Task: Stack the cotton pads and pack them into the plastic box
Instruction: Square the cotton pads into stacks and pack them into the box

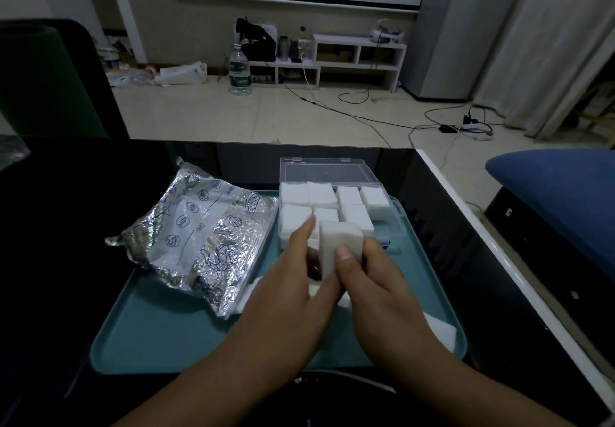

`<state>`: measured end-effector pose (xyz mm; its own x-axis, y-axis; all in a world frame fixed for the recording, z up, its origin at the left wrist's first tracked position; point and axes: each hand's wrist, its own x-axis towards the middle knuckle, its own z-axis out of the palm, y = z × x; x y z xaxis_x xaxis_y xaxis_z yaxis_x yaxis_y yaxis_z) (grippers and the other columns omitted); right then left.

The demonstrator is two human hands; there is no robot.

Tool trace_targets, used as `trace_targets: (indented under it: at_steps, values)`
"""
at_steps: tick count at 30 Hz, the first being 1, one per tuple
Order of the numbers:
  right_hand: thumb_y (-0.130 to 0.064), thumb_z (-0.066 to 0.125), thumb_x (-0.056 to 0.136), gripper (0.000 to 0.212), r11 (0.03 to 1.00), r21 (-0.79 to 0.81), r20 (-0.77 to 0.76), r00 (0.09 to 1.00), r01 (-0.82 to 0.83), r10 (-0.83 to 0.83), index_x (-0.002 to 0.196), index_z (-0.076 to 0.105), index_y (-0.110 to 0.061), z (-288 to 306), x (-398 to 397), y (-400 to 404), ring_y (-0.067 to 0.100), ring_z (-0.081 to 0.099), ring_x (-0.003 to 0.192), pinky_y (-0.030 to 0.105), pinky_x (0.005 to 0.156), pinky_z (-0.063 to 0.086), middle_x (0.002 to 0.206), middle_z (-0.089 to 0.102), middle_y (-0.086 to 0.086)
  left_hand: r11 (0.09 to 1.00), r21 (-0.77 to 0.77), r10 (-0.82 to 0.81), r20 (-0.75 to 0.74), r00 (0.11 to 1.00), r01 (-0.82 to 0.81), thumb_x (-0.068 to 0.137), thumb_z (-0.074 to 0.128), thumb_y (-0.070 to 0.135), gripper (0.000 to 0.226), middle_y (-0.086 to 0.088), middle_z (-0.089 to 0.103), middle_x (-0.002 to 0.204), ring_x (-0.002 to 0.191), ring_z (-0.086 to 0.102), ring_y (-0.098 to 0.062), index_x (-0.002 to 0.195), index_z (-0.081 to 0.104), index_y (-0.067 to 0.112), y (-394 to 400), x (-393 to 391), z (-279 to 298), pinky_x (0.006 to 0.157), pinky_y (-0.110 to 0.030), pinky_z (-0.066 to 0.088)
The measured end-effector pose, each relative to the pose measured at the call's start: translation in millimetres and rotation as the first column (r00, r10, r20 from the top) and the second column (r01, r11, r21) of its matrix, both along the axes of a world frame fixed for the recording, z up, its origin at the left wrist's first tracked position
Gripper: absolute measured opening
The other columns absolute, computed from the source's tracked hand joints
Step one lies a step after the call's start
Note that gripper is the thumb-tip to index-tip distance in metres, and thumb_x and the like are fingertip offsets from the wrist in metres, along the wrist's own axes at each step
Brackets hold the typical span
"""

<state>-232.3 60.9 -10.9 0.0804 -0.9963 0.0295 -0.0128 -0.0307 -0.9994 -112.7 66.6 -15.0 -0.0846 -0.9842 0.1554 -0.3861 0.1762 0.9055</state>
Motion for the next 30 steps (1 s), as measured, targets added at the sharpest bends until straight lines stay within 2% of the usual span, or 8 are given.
trace_targets:
  at_steps: [2,4,9,13,16,21,26,30]
  values:
    - [-0.017,0.049,0.099,0.018,0.999,0.032,0.003,1.0,0.007,-0.007,0.106,0.065,-0.019,0.8,-0.9,-3.3,0.005,0.069,0.091,0.014,0.073,0.052,0.095,0.074,-0.006,0.996,0.01,0.084,-0.118,0.989,-0.083,0.087,0.069,0.032,0.03,0.017,0.072,0.093,0.086,0.068,-0.003,0.116,0.062,0.034,-5.4,-0.3,-1.2,0.078,-0.027,0.056]
    - [-0.015,0.054,0.095,0.017,1.0,0.012,-0.067,0.998,0.02,-0.019,0.107,0.066,-0.018,3.9,-4.6,-7.6,0.008,0.07,0.089,0.018,0.075,0.054,0.094,0.074,-0.002,0.993,0.052,0.114,-0.197,0.974,-0.105,0.082,0.076,0.02,0.02,0.007,0.075,0.087,0.083,0.071,-0.015,0.1,0.07,0.026,-9.4,0.9,-0.3,0.073,-0.028,0.058]
    - [-0.007,0.071,0.084,0.036,0.999,-0.004,-0.194,0.98,-0.043,0.042,0.117,0.064,-0.017,24.0,-34.7,-30.2,0.009,0.07,0.089,0.019,0.077,0.056,0.094,0.072,0.004,0.992,0.126,0.034,-0.269,0.963,0.0,0.08,0.078,0.023,0.024,-0.002,0.076,0.089,0.085,0.072,-0.024,0.103,0.072,0.023,-15.1,3.7,-3.1,0.082,-0.045,0.058]
    - [-0.006,0.072,0.082,0.02,0.989,0.039,-0.303,0.942,-0.14,0.146,0.1,0.07,-0.014,37.8,-54.3,-49.2,0.012,0.072,0.085,0.018,0.071,0.056,0.092,0.075,0.004,0.994,0.109,0.009,-0.216,0.976,0.015,0.087,0.073,0.023,0.022,0.002,0.072,0.086,0.081,0.07,-0.018,0.108,0.07,0.025,-24.0,-6.8,-5.6,0.075,-0.033,0.056]
    - [-0.013,0.068,0.086,0.021,0.996,0.024,-0.441,0.894,-0.084,0.087,0.107,0.068,-0.015,47.9,-70.7,-79.3,0.013,0.07,0.09,0.023,0.074,0.056,0.098,0.072,0.0,0.995,-0.074,0.072,0.108,0.992,-0.064,0.089,0.066,0.039,0.043,0.017,0.064,0.101,0.089,0.059,0.001,0.13,0.055,0.032,-37.5,-14.2,-4.1,0.079,-0.019,0.047]
    - [-0.015,0.067,0.089,0.02,0.996,0.01,-0.566,0.821,0.094,-0.072,0.108,0.067,-0.012,45.5,-89.0,-133.3,0.015,0.065,0.089,0.026,0.076,0.055,0.097,0.068,0.003,0.909,-0.401,0.124,0.515,0.848,0.111,0.091,0.057,0.036,0.036,0.005,0.058,0.12,0.109,0.051,-0.015,0.125,0.06,0.026,-67.1,-18.3,-4.4,0.093,-0.032,0.042]
    - [-0.014,0.068,0.088,0.022,0.995,0.075,-0.658,0.753,0.07,-0.003,0.11,0.067,-0.01,26.5,-88.1,-155.1,0.008,0.06,0.081,0.018,0.062,0.047,0.096,0.065,0.003,0.878,-0.4,0.107,0.699,0.707,0.262,0.095,0.054,0.037,0.037,0.001,0.054,0.131,0.118,0.048,-0.02,0.13,0.057,0.024,-98.4,-30.9,-11.4,0.102,-0.034,0.034]
    - [-0.016,0.066,0.09,0.025,0.998,0.061,-0.743,0.669,0.034,0.022,0.114,0.067,-0.007,18.0,-88.2,-159.5,0.004,0.052,0.076,0.013,0.056,0.039,0.094,0.059,-0.001,0.876,-0.311,0.09,0.857,0.507,0.37,0.099,0.045,0.034,0.033,0.0,0.054,0.127,0.115,0.048,-0.021,0.129,0.054,0.024,-115.5,-35.8,-12.2,0.105,-0.034,0.029]
